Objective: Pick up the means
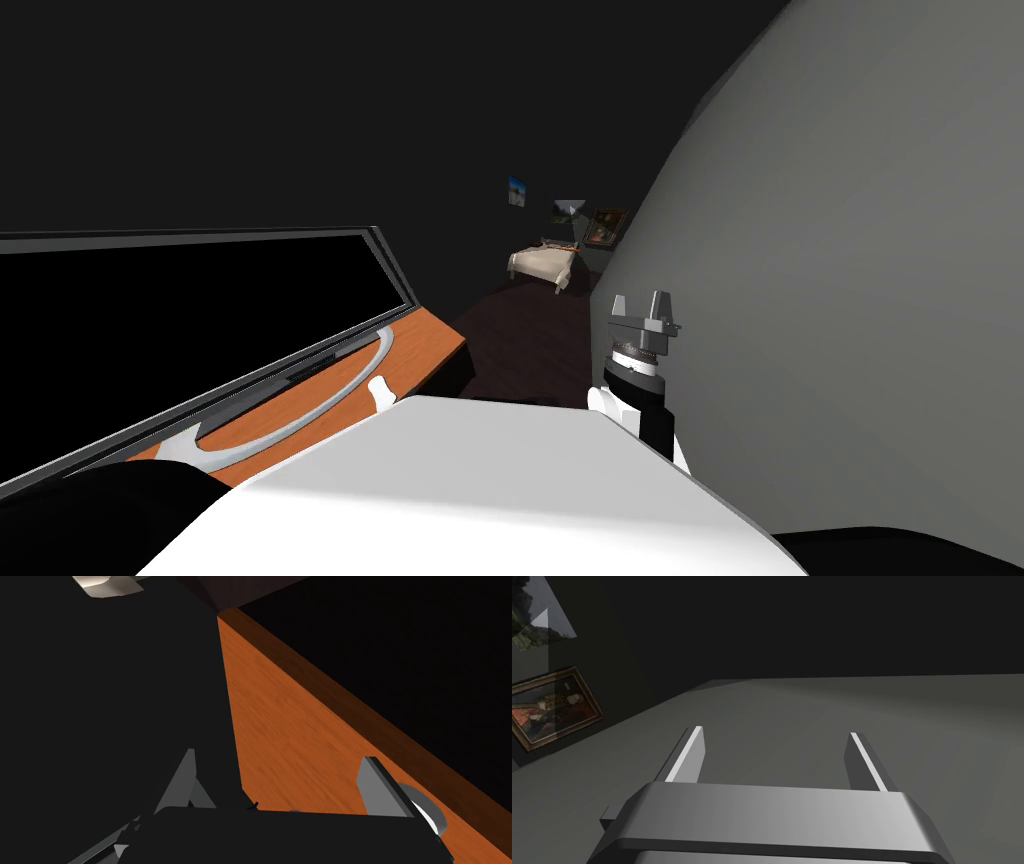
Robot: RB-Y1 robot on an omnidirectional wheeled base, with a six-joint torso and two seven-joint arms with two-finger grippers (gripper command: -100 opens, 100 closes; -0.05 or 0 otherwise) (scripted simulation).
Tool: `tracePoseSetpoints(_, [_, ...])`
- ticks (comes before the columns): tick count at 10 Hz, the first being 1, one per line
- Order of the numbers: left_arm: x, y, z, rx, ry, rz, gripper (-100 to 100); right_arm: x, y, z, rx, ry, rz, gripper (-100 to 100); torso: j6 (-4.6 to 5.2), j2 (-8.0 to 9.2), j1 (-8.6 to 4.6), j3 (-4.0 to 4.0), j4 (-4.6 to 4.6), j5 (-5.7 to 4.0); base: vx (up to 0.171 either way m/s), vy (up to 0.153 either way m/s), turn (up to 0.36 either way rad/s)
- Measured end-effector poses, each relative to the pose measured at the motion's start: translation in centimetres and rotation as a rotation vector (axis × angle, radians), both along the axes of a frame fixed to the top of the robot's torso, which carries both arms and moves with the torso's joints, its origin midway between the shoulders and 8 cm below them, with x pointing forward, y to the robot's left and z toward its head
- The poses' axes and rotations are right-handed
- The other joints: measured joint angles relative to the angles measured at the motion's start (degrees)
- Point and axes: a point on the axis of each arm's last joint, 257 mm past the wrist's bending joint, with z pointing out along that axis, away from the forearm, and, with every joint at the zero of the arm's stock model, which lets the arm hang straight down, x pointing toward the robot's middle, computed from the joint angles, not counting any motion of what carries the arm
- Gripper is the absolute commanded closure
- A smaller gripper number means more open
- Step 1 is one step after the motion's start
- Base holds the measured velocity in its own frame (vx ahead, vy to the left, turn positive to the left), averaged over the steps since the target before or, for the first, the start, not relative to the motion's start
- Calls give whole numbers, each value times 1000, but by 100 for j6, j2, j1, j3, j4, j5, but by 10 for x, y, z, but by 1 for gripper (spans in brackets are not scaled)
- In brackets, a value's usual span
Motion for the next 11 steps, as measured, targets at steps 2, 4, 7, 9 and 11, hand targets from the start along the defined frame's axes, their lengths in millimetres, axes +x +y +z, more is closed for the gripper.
tracePoseSetpoints(2, [-38,14,-26,12,93,27,-100,0,0,0,0,0,0,0,0,5,-1,3,2,0,75,40,-231])
tracePoseSetpoints(4, [-68,22,-43,22,178,53,-100,0,0,0,0,0,0,0,-3,-1,2,-1,0,1,51,30,-40])
tracePoseSetpoints(7, [-106,40,-60,33,258,81,-100,0,0,0,0,0,0,0,-3,11,-4,6,3,-1,35,24,-96])
tracePoseSetpoints(9, [-124,45,-70,38,300,96,-100,0,0,0,0,0,0,0,0,13,-2,8,4,-1,46,37,-150])
tracePoseSetpoints(11, [-156,57,-82,47,362,118,-100,0,0,0,0,0,0,0,-1,1,0,1,1,0,87,64,-229])
